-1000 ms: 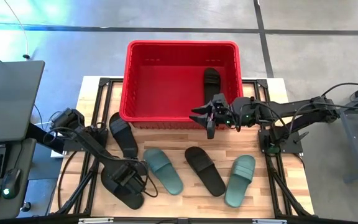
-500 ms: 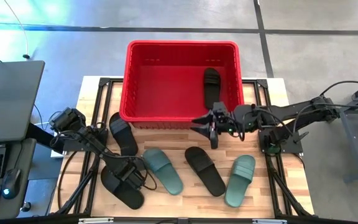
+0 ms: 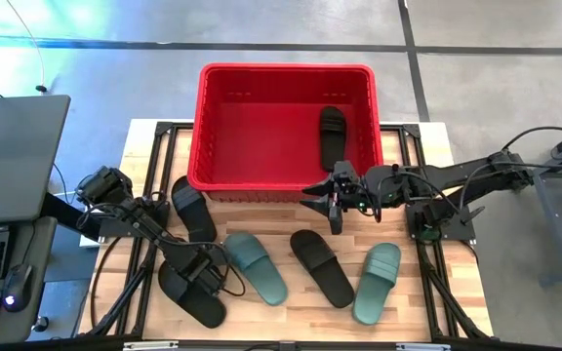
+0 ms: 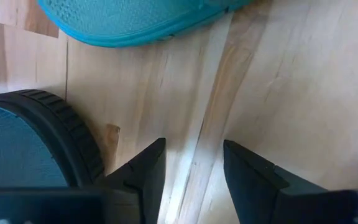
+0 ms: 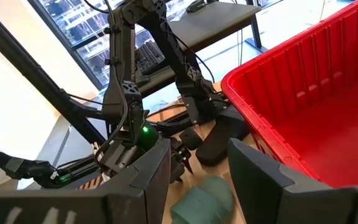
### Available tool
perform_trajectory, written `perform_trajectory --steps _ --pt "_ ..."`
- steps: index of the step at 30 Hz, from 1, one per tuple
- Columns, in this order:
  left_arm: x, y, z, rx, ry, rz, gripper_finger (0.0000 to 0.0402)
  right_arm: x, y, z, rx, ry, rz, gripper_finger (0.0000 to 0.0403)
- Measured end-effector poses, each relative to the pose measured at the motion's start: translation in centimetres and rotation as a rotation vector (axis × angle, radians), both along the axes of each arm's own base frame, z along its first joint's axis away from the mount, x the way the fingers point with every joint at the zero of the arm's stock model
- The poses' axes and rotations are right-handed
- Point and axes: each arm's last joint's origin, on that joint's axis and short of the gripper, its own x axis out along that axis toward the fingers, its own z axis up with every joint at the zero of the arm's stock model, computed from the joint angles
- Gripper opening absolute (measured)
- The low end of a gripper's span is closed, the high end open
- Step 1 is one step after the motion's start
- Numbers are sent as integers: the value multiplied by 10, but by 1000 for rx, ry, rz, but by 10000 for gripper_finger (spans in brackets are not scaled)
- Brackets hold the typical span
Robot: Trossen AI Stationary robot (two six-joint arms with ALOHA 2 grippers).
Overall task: Pick and place slides into bin
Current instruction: Put the black slide into the red bin
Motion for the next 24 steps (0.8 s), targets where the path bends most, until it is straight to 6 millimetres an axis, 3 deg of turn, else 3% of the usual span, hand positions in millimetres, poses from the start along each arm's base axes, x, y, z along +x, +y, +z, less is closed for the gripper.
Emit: perform_trajectory --steps 12,18,24 --pt "0 0 -1 -5 -9 4 8 -1 0 -2 -6 23 -1 151" --pt "2 -2 9 -33 -32 -6 2 -1 -2 -4 -26 41 -56 149" --pt "11 -8 34 -77 -96 -34 1 -1 -3 -4 -38 40 -102 150"
